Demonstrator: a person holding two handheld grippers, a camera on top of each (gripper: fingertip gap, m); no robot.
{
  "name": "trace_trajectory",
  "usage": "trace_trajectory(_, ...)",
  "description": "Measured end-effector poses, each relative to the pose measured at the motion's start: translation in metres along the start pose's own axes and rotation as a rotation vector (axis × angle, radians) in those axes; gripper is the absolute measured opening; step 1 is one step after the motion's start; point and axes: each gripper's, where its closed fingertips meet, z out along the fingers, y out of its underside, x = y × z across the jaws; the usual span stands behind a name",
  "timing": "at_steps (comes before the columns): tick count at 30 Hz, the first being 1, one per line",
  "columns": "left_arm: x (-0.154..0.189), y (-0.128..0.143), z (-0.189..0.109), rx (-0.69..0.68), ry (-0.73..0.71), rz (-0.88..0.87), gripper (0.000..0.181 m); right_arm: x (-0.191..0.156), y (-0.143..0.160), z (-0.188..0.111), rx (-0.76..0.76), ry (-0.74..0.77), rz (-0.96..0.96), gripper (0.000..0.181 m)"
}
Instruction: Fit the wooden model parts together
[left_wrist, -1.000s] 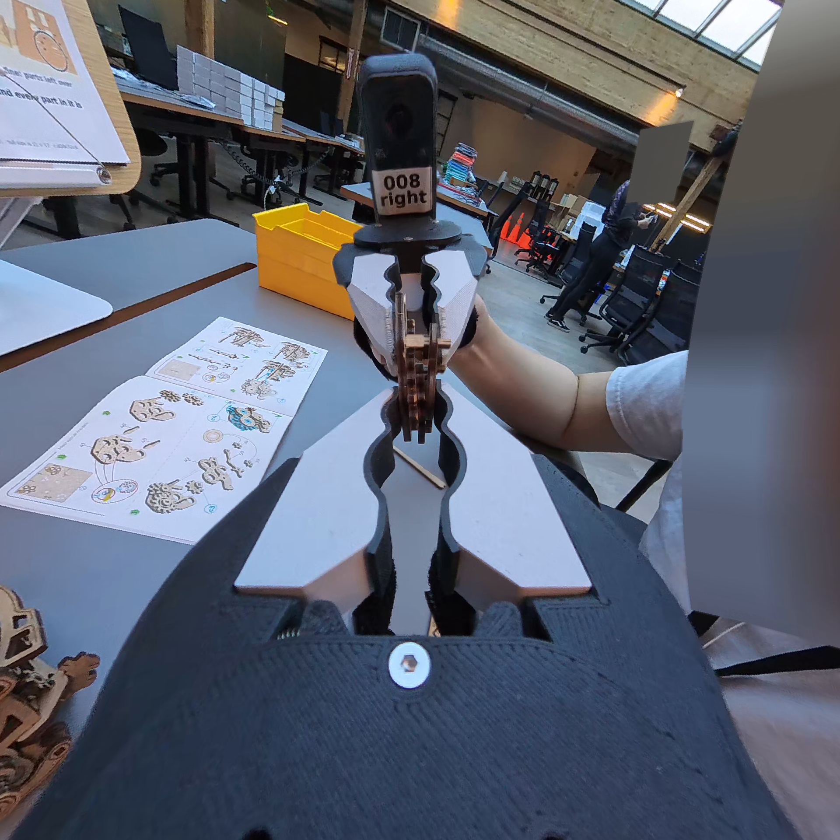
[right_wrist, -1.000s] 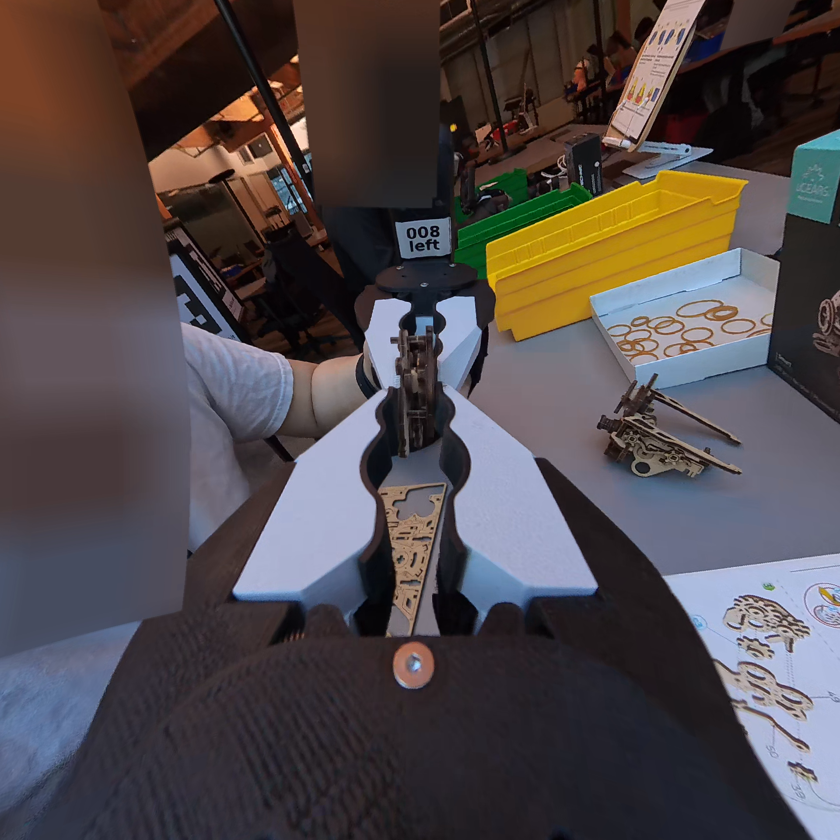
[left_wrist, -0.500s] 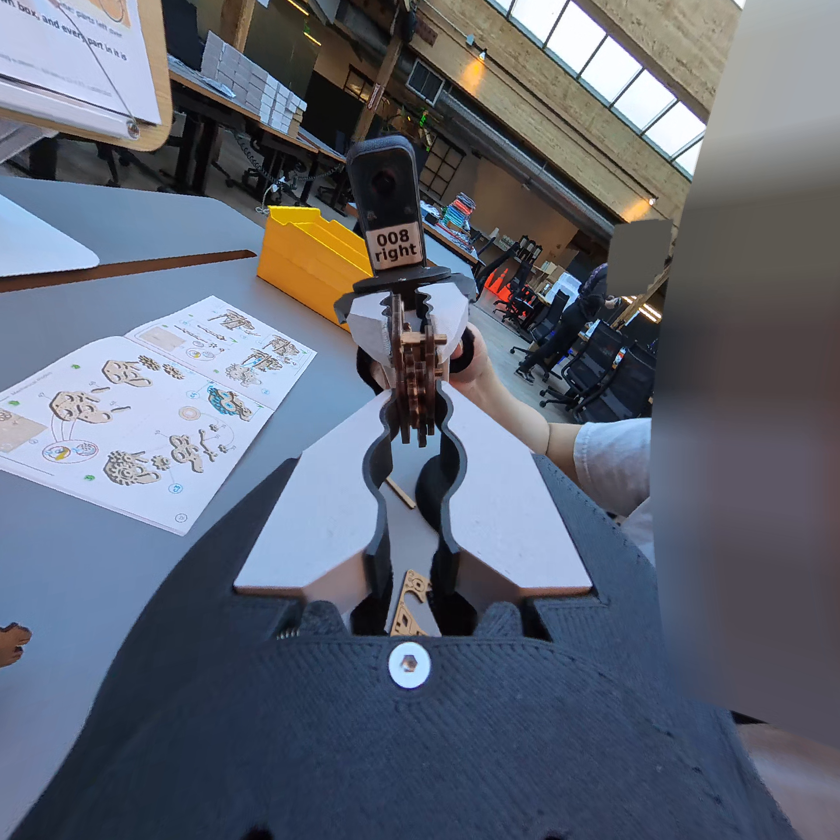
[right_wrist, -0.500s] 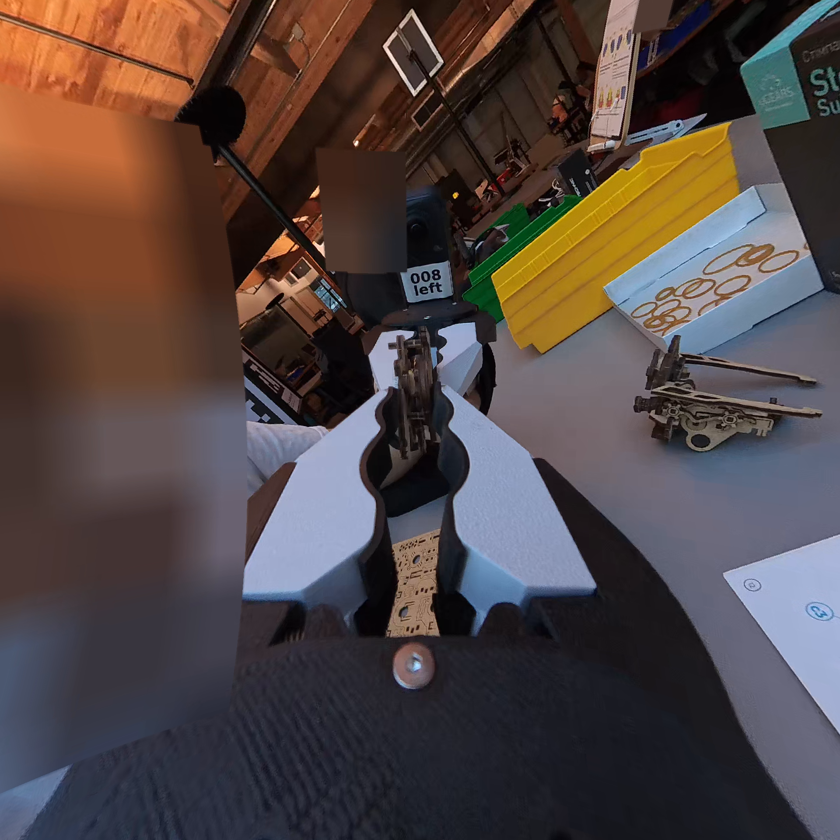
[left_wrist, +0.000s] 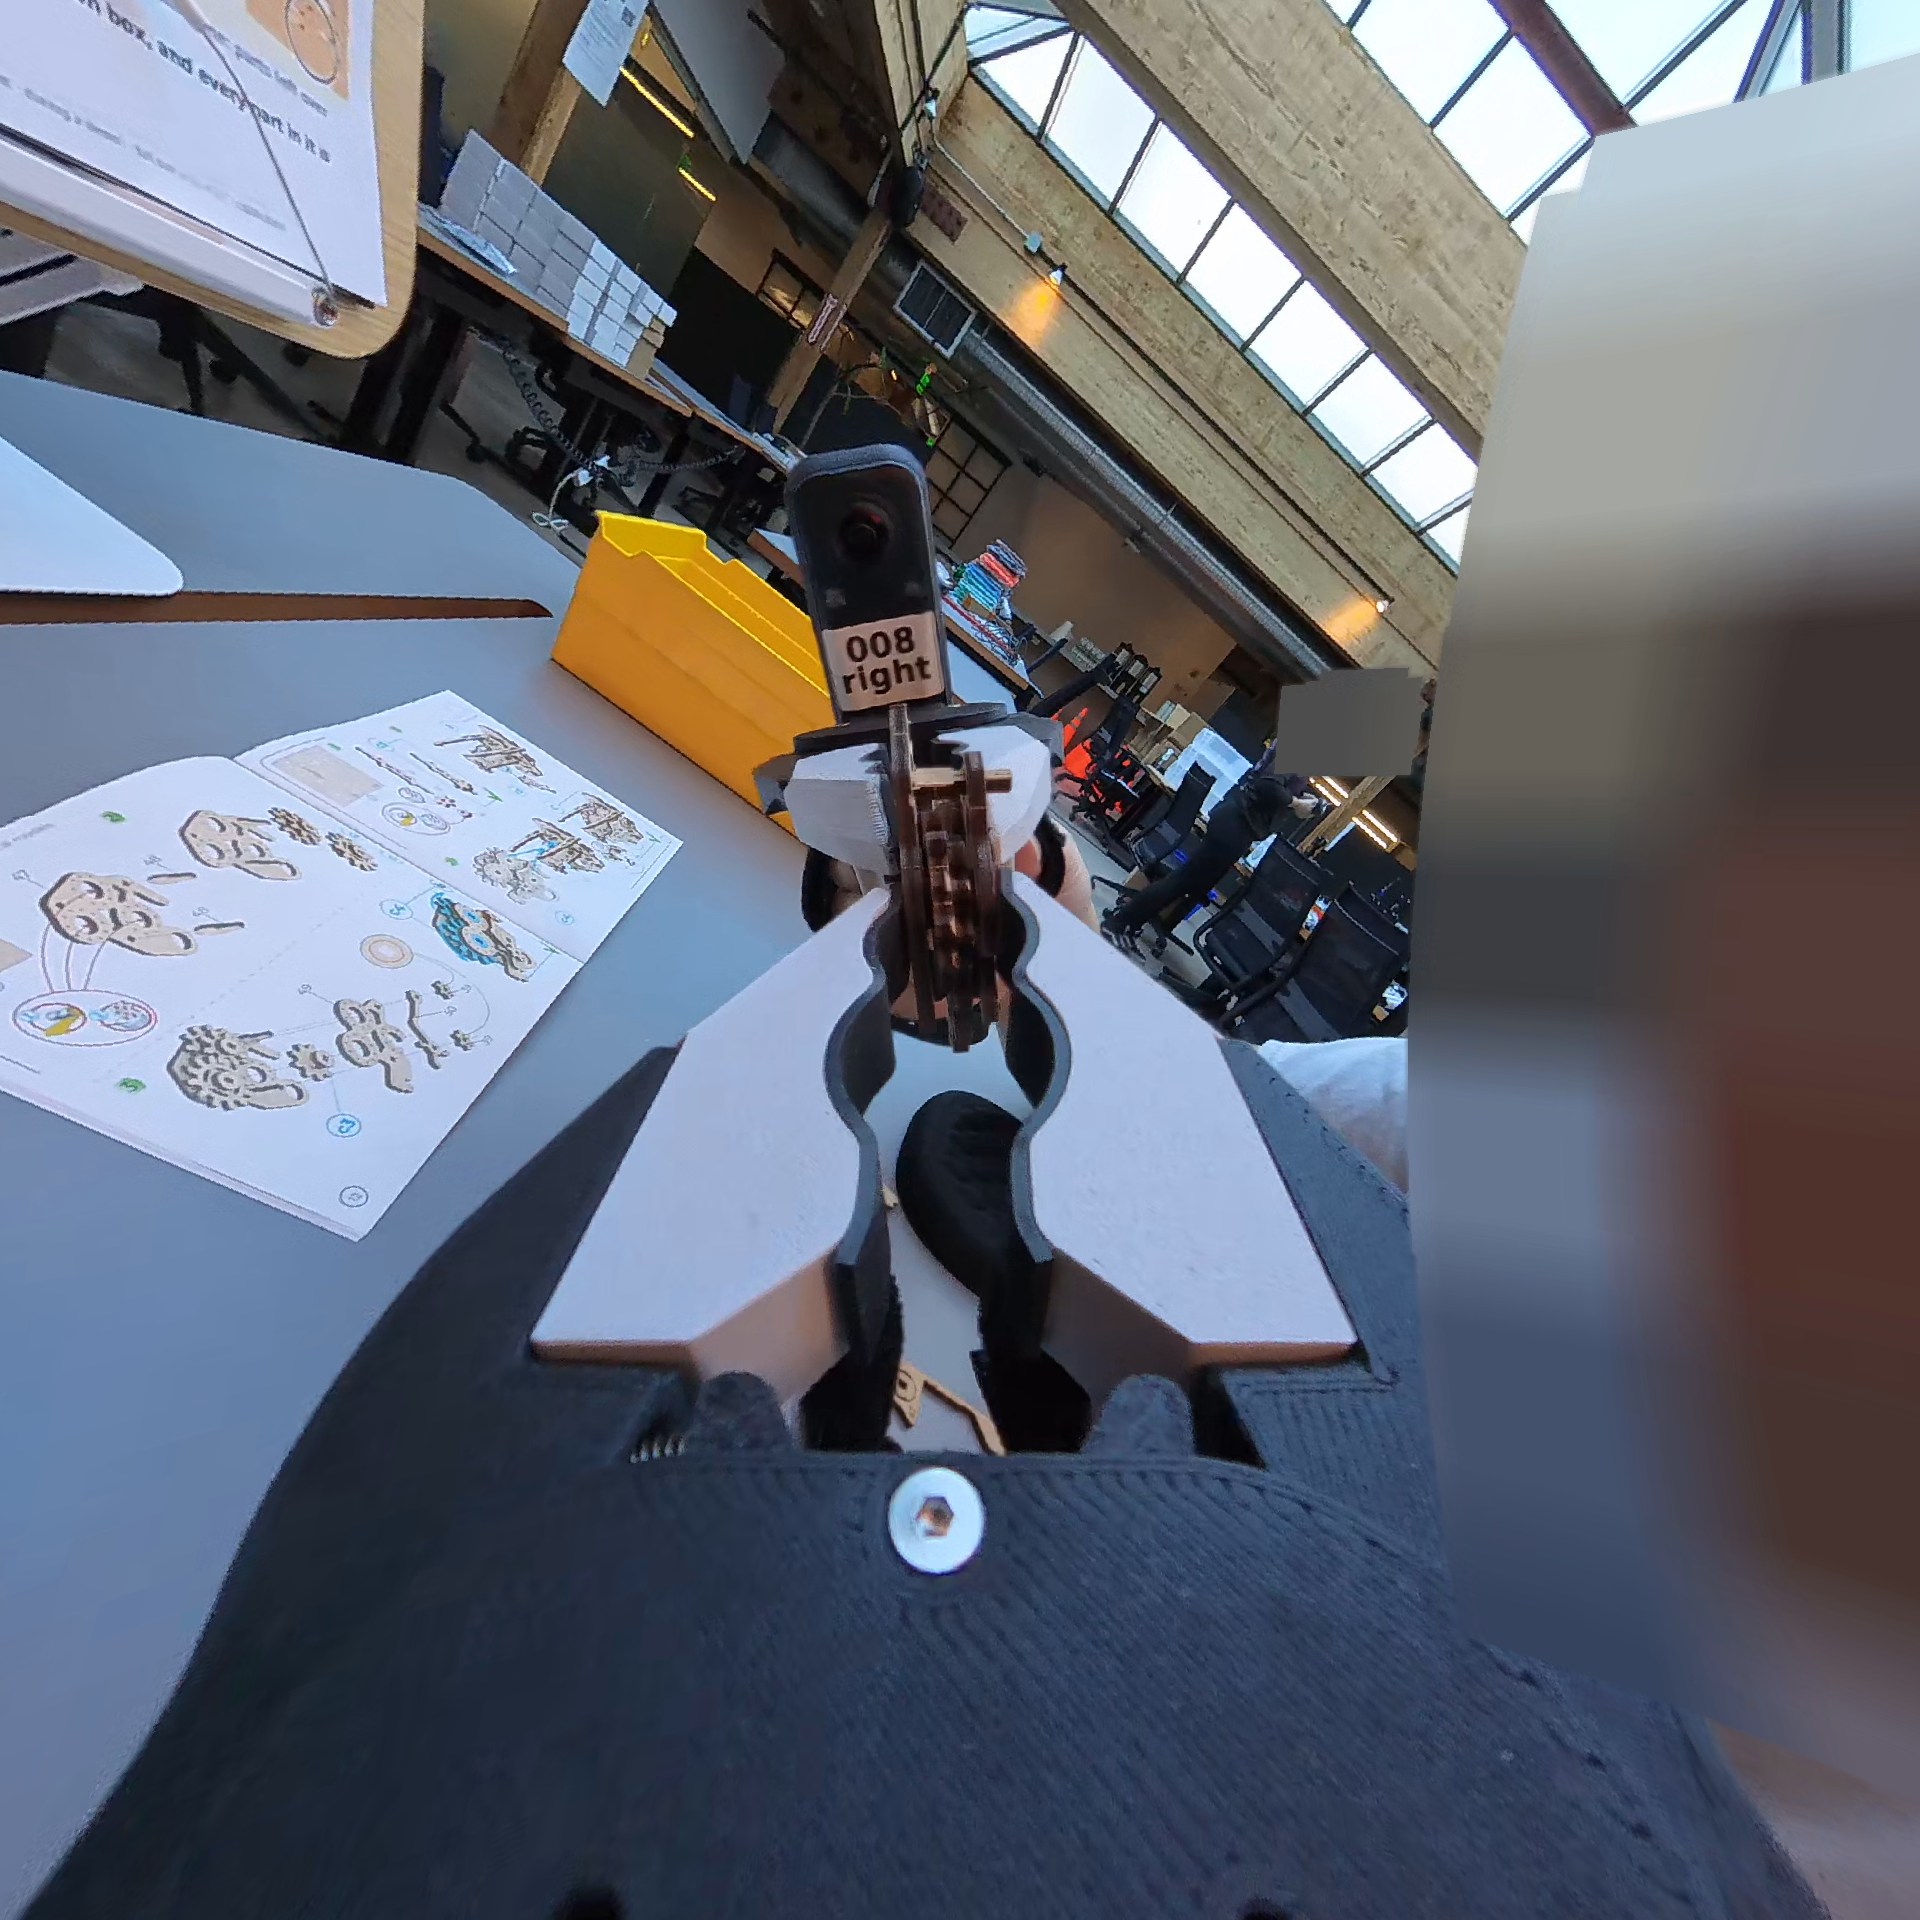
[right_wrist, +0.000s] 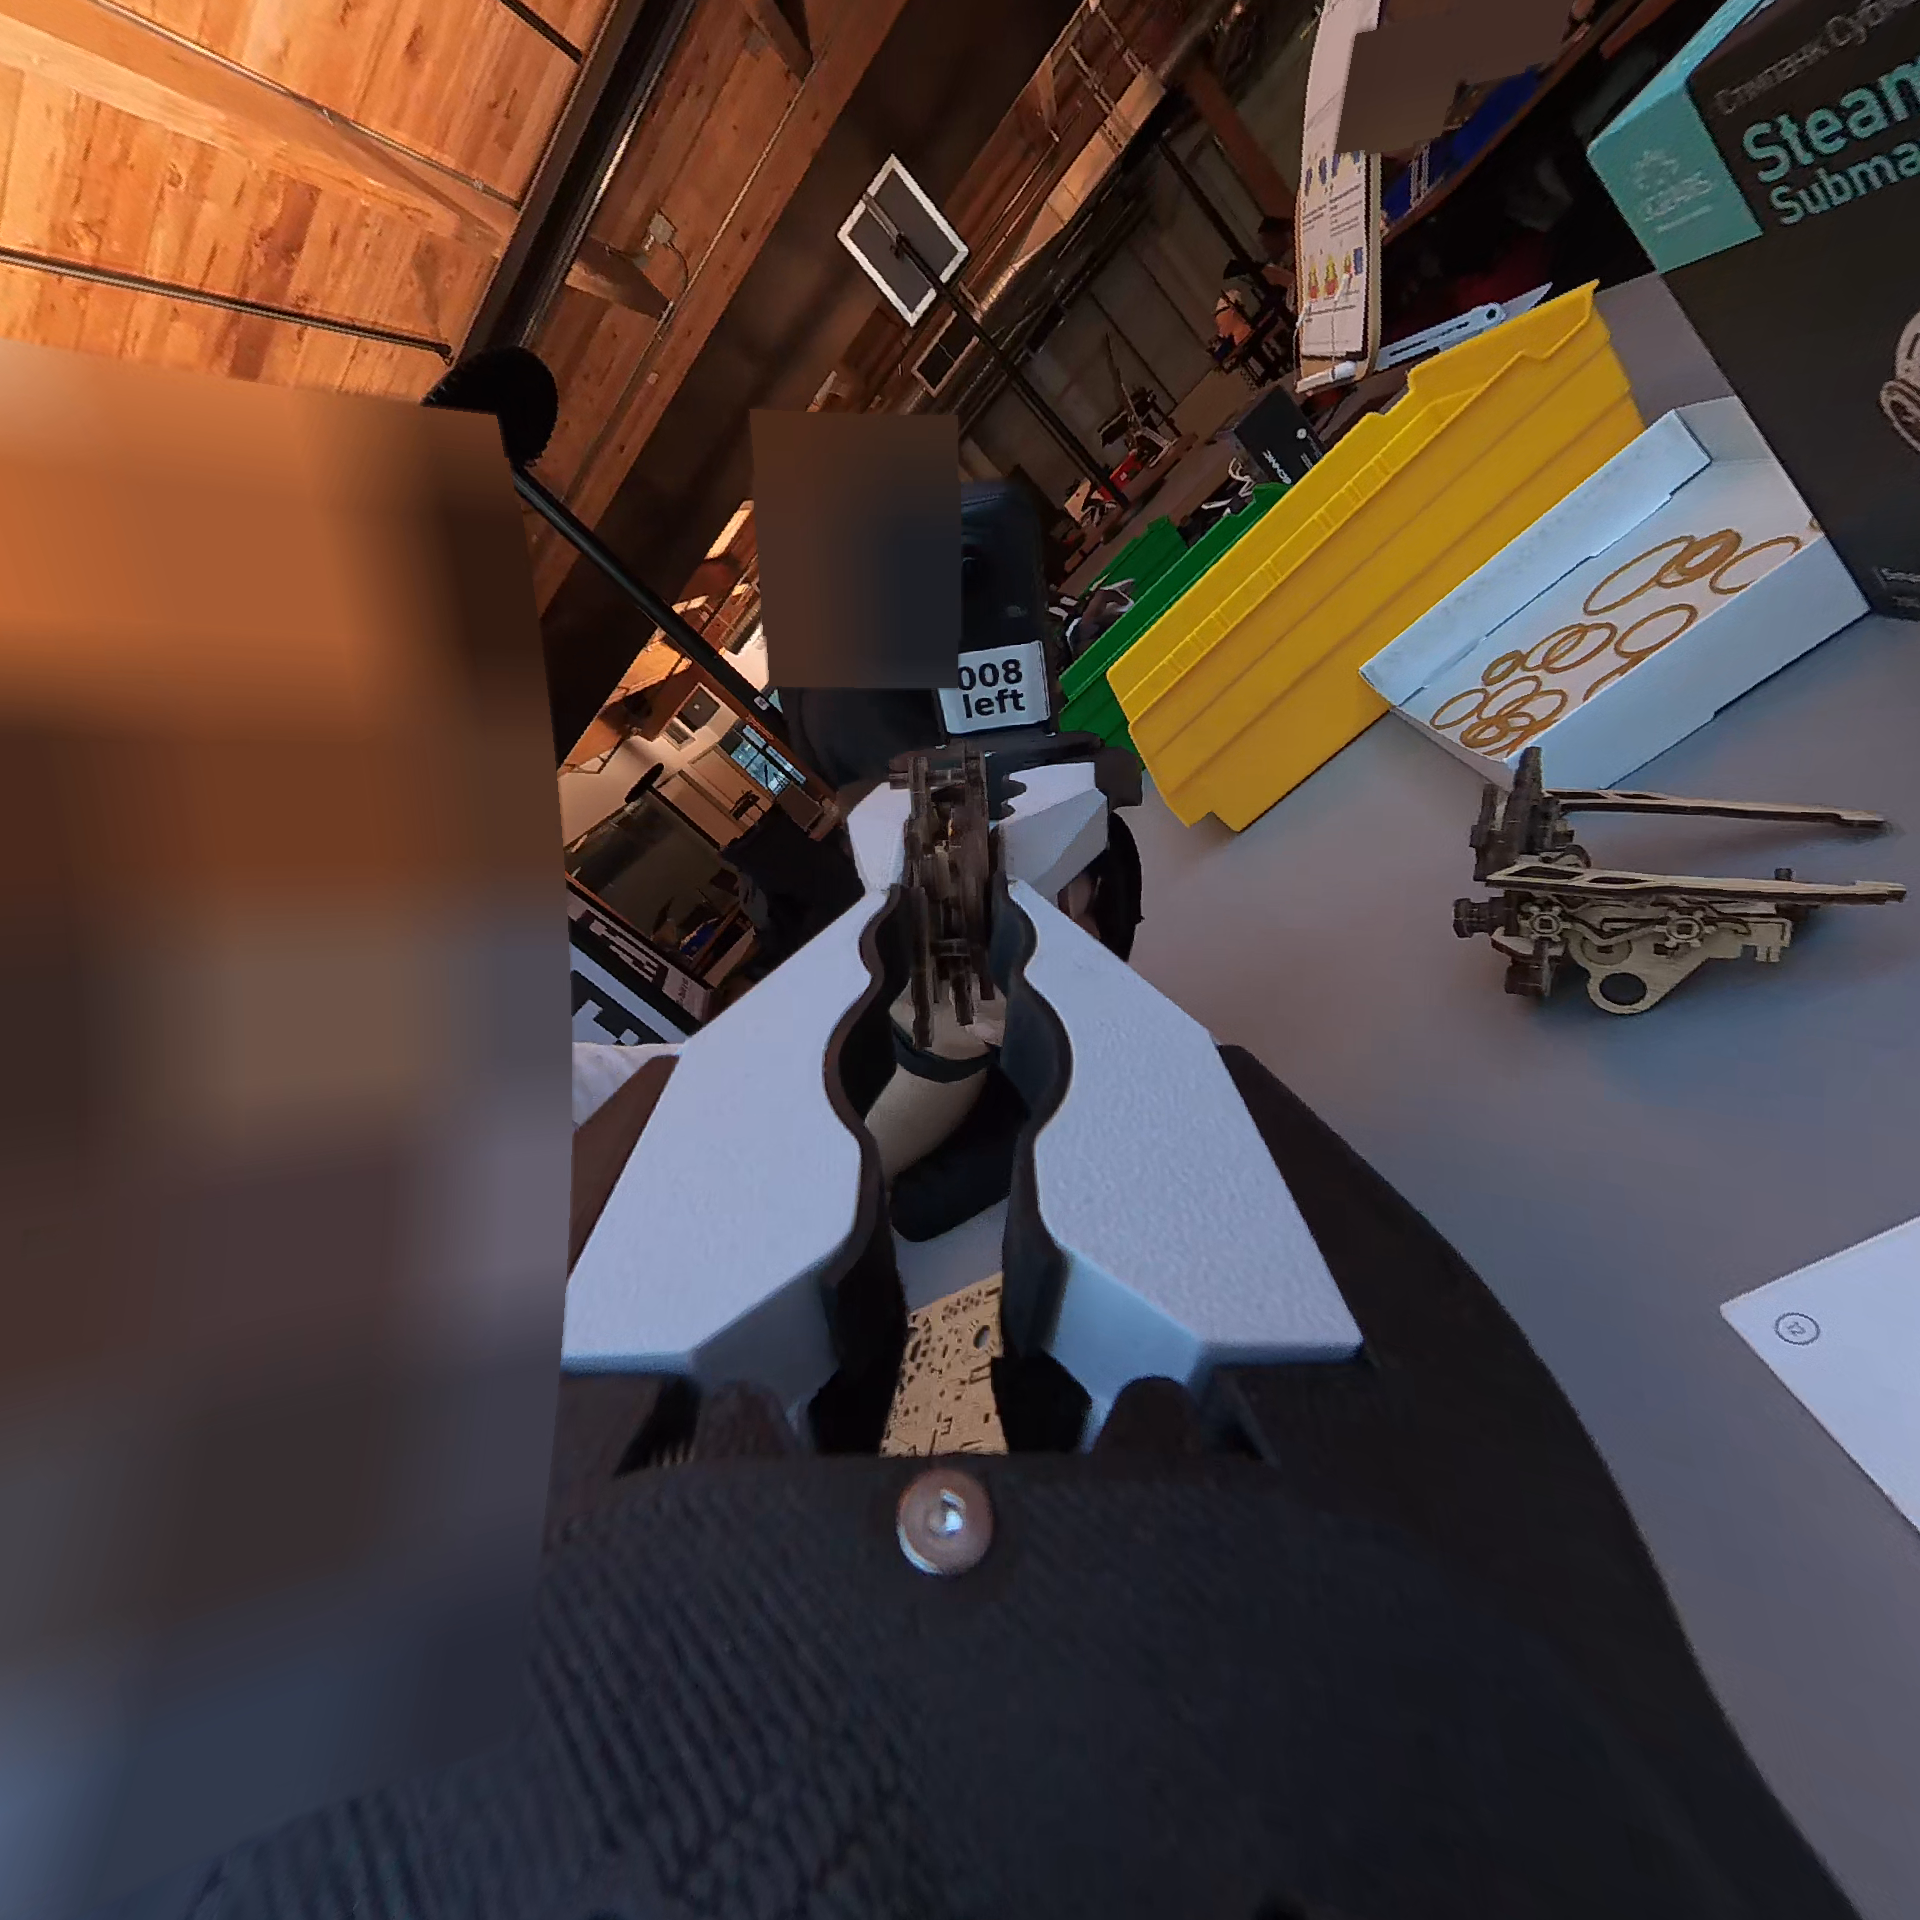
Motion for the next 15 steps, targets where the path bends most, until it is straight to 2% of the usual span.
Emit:
trace_trajectory(1, -0.001, 0.001, 0.0, -0.011, -0.01, -0.009, 0.011, -0.001, 0.001, 0.0, -0.019, 0.002, -0.029, 0.014)
trace_trajectory(5, 0.001, 0.003, 0.001, -0.018, 0.004, -0.021, 0.011, -0.003, 0.0, -0.002, -0.066, 0.052, -0.169, 0.015)
trace_trajectory(8, 0.001, 0.005, 0.002, -0.034, -0.01, -0.011, 0.012, -0.001, -0.01, -0.006, -0.018, 0.086, -0.176, 0.019)
trace_trajectory(15, 0.0, 0.007, 0.003, -0.045, -0.023, 0.003, 0.012, -0.003, -0.005, -0.004, -0.054, 0.067, -0.173, 0.014)
